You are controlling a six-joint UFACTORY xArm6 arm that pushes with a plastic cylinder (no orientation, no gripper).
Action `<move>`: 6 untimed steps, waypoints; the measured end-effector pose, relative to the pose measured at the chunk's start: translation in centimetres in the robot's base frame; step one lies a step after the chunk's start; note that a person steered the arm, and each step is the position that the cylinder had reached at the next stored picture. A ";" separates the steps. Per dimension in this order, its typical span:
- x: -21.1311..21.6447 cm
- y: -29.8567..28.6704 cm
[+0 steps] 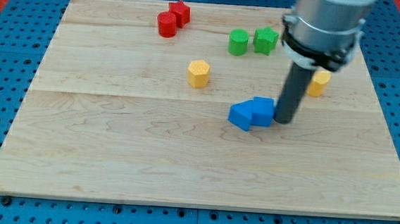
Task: Move blue cube towards yellow hexagon
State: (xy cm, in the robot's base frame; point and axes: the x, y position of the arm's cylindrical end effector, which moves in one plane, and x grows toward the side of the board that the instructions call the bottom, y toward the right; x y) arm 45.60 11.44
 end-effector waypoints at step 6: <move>-0.2 -6.7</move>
